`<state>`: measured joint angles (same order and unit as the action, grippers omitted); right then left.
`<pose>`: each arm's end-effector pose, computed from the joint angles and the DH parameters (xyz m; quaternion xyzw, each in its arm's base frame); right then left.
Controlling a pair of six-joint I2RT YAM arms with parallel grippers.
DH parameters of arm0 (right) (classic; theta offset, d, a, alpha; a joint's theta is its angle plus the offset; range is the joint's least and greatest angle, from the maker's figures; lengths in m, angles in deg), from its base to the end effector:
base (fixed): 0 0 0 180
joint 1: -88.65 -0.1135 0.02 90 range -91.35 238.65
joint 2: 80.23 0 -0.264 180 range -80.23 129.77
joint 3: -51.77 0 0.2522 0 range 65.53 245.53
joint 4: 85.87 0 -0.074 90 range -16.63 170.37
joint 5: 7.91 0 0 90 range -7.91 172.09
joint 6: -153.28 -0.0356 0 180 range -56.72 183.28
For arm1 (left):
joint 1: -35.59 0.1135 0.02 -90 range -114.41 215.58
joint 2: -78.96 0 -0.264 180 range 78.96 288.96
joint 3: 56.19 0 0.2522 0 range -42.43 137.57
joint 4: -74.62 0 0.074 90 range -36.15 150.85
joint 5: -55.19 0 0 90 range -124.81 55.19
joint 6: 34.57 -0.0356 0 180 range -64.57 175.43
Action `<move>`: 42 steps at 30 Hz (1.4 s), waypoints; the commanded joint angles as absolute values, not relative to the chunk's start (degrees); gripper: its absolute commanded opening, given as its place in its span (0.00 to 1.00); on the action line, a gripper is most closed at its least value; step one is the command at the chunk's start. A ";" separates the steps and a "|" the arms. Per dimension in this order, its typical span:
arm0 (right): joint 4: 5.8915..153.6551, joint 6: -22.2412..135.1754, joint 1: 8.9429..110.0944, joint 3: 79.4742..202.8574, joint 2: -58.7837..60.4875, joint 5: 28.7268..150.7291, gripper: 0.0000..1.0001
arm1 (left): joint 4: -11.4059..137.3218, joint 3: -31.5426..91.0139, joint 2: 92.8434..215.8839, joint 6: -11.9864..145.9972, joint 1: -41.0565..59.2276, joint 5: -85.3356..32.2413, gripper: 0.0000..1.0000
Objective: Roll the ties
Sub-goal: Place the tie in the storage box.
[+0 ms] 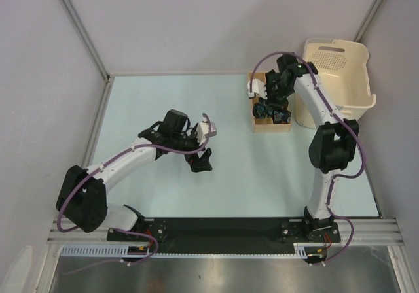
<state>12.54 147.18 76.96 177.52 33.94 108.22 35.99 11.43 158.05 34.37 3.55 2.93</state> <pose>0.3997 0.0987 0.3054 -0.7370 0.6154 0.0802 0.2678 0.2281 -0.1685 0.2442 0.4963 0.7463 -0.3335 0.2923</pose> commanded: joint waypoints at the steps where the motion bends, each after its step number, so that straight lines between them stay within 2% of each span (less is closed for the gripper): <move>1: 23.73 148.53 76.87 177.94 36.22 106.08 0.00 | 37.65 10.48 156.48 33.45 4.73 3.42 0.99; 4: 31.12 148.36 76.96 178.20 37.54 105.73 0.00 | 38.09 10.65 157.00 33.37 5.35 3.60 0.99; 12: 36.07 153.19 77.66 187.69 47.73 104.24 0.00 | 39.50 10.83 158.58 33.72 7.11 3.69 1.00; 24: 35.73 157.15 81.09 195.87 54.24 104.32 0.00 | 40.29 8.72 158.41 35.21 9.22 3.77 0.99; 33: 39.84 155.31 81.00 196.49 56.44 105.46 0.00 | 39.85 10.47 160.61 34.68 9.66 4.13 0.99; 42: 37.92 155.13 80.65 197.19 59.08 105.99 0.00 | 39.41 10.30 160.17 34.95 9.92 4.22 1.00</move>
<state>37.50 155.64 80.61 194.72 56.83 105.27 39.01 8.88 160.71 34.45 9.28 2.93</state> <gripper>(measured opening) 0.167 0.995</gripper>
